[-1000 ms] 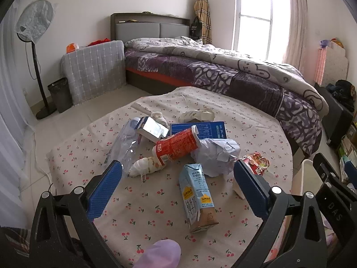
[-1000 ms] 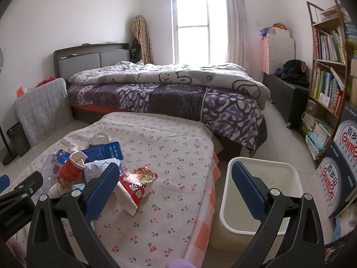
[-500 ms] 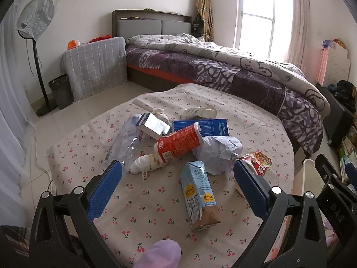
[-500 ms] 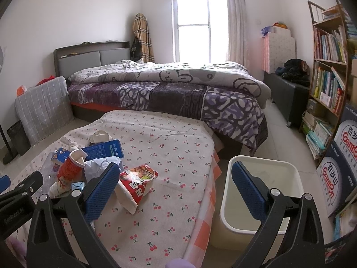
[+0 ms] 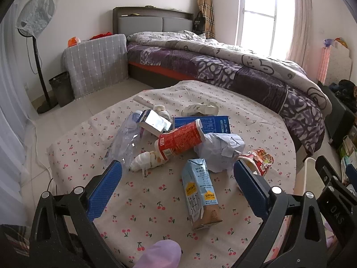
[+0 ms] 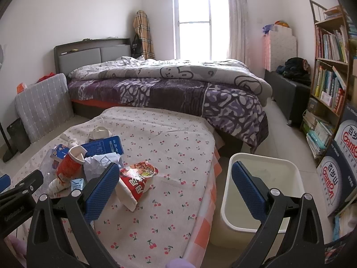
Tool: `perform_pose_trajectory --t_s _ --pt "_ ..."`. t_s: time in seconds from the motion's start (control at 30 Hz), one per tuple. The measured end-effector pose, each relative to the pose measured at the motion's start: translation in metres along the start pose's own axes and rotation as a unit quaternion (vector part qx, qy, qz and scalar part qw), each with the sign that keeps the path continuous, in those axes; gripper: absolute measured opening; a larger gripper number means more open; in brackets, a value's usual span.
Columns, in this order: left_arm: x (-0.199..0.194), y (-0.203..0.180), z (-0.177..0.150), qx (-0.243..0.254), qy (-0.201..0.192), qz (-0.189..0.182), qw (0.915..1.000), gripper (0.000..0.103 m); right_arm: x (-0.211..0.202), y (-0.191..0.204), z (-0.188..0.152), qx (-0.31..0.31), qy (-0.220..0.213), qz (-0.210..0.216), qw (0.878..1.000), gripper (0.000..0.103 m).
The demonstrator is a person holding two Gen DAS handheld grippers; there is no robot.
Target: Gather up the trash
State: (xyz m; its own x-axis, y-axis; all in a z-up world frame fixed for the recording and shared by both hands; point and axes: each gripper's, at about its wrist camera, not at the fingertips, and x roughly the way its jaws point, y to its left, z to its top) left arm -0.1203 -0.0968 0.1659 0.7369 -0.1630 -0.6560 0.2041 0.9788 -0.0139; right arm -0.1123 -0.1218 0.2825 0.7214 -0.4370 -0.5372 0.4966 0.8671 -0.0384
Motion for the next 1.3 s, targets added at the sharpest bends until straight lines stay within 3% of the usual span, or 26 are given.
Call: perform_pose_trajectory --t_s 0.2,0.47,0.67,0.73,0.87,0.93,1.03,1.1,1.23,1.3 --pt "0.033 0.024 0.007 0.002 0.036 0.004 0.9993 0.096 0.001 0.002 0.001 0.007 -0.01 0.003 1.0 0.098" --pt "0.069 0.027 0.014 -0.024 0.124 -0.019 0.9917 0.096 0.014 0.003 0.018 0.024 0.032 0.019 0.999 0.098" --pt "0.108 0.028 0.014 -0.042 0.22 -0.023 0.9744 0.096 0.052 0.002 0.04 0.03 0.122 0.042 0.991 0.097" --pt "0.123 0.027 0.011 -0.043 0.255 -0.017 0.9659 0.096 0.074 -0.005 0.042 0.058 0.169 0.064 0.982 0.097" --pt "0.147 0.019 0.009 -0.028 0.307 -0.013 0.9514 0.096 0.119 -0.012 0.033 0.131 0.28 0.113 0.944 0.097" --pt "0.155 0.017 0.008 -0.024 0.324 -0.015 0.9455 0.096 0.132 -0.009 0.028 0.154 0.307 0.123 0.931 0.097" --pt "0.163 0.015 0.007 -0.018 0.342 -0.028 0.939 0.094 0.146 0.001 0.023 0.159 0.327 0.133 0.922 0.097" --pt "0.166 0.016 0.004 -0.011 0.349 -0.028 0.9365 0.088 0.154 0.007 0.02 0.159 0.335 0.141 0.918 0.098" --pt "0.172 0.026 0.005 0.001 0.37 -0.035 0.9284 0.063 0.172 0.013 0.007 0.187 0.359 0.141 0.903 0.097" --pt "0.171 0.032 0.012 0.009 0.368 -0.04 0.9289 0.05 0.18 0.014 0.004 0.204 0.368 0.139 0.897 0.097"
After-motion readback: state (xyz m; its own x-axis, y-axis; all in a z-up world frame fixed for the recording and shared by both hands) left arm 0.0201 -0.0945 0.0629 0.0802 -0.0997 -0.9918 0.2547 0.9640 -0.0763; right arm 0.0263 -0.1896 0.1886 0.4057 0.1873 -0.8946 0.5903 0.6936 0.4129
